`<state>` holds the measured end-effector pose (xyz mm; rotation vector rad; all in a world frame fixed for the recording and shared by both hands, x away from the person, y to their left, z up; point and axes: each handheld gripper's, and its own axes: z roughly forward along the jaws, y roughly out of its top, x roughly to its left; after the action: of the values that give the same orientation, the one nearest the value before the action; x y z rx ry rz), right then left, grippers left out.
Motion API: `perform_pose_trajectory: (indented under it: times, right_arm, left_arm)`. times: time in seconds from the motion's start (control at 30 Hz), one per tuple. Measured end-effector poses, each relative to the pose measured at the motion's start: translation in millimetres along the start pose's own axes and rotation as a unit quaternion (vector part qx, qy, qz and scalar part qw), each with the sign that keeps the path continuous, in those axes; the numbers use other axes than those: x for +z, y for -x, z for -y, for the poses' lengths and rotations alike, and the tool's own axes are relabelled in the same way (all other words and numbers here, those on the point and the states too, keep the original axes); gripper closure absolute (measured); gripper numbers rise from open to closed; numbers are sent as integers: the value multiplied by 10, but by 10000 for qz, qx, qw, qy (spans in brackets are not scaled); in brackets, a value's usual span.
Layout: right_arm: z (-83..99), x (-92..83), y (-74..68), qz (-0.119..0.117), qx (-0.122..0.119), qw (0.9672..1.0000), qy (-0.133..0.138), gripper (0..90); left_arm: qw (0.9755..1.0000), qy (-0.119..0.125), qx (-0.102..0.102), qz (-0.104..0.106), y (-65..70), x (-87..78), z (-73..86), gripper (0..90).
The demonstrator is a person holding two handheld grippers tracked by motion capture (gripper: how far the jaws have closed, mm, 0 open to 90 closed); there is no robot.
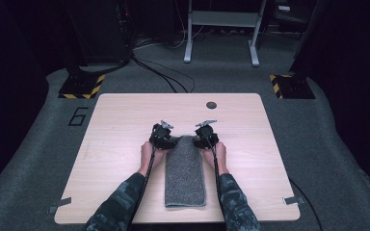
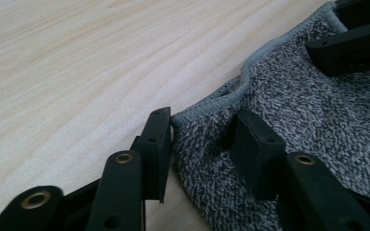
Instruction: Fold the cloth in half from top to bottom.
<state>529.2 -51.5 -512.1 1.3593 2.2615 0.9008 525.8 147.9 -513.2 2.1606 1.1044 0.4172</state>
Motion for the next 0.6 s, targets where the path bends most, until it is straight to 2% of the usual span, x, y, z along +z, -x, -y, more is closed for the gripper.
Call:
perform_pose_trajectory:
  times: [0.2, 0.3, 0.37, 0.47, 0.5, 0.6]
  right_arm:
    - [41, -8, -56, 26, -40, 9999, 131, 771]
    - [30, -9, -118, 102, -180, 9998, 82, 831]
    - [18, -9, -143, 167, -297, 9994, 30, 844]
    - [18, -5, -165, 229, -312, 9992, 48, 853]
    - [21, -7, -162, 215, -303, 9993, 56, 854]
    - [37, -8, -113, 75, -79, 9999, 127, 856]
  left_arm:
    - [10000, 35, 31, 79, 24, 1, 3, 707]
    - [9999, 51, 50, 108, 40, 4, 3, 763]
    - [9999, 49, 70, 137, 44, 6, 3, 788]
    - [9998, 97, 17, 158, 45, 11, 10, 821]
    - [9998, 113, 20, 165, 38, 14, 8, 826]
    - [9998, 79, 67, 147, 45, 10, -1, 834]
